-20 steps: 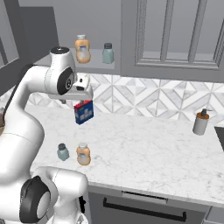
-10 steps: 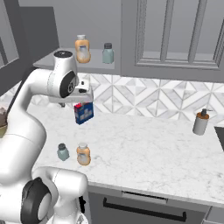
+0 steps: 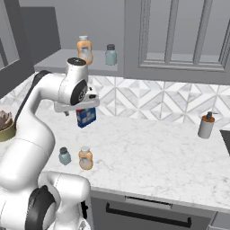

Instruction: Put the shaker and condiment bottle from the counter next to their counterparts in the cabinet.

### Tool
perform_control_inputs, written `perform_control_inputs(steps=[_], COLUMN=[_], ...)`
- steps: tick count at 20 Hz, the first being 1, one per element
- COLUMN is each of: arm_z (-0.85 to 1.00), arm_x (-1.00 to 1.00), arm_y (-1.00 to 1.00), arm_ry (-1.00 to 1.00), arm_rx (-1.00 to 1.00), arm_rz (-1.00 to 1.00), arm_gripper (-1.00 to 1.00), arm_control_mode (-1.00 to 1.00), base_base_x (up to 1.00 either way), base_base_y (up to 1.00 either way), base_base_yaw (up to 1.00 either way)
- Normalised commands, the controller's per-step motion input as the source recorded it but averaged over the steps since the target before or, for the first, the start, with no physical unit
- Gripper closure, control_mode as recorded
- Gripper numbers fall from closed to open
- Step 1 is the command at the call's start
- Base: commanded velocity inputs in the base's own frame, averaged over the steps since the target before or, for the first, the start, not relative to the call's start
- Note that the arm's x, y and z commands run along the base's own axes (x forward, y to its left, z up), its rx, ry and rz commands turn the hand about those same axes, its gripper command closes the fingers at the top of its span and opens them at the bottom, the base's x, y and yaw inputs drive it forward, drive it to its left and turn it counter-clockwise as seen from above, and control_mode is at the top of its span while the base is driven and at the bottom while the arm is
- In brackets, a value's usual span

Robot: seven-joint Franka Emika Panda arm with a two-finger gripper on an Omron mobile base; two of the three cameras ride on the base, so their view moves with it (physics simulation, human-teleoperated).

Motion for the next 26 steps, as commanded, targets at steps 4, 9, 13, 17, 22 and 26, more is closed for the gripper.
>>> perform_control_inputs(steps=[4, 9, 13, 17, 22, 26], arm_z=[-0.28, -0.34, -0.48, -0.48, -0.59, -0.52], arm_x=[0.0, -0.03, -0.25, -0.19, -0.1, 0.02], arm_y=[-0.13, -0.13, -0.41, -0.52, -0.27, 0.0], arm_ry=[0.0, -0.02, -0.19, -0.2, -0.21, -0.21], arm_rx=[0.03, 0.03, 0.12, 0.19, 0.06, 0.0], arm_rz=[0.29, 0.31, 0.23, 0.18, 0.19, 0.25], arm_gripper=[-1.0, -1.0, -1.0, -1.0, -1.0, -1.0], arm_control_mode=[-1.0, -1.0, -1.0, -1.0, -1.0, -1.0], base_base_x=[0.0, 0.0, 0.0, 0.0, 0.0, 0.0], base_base_y=[0.0, 0.0, 0.0, 0.0, 0.0, 0.0], base_base_yaw=[0.0, 0.0, 0.0, 0.0, 0.0, 0.0])
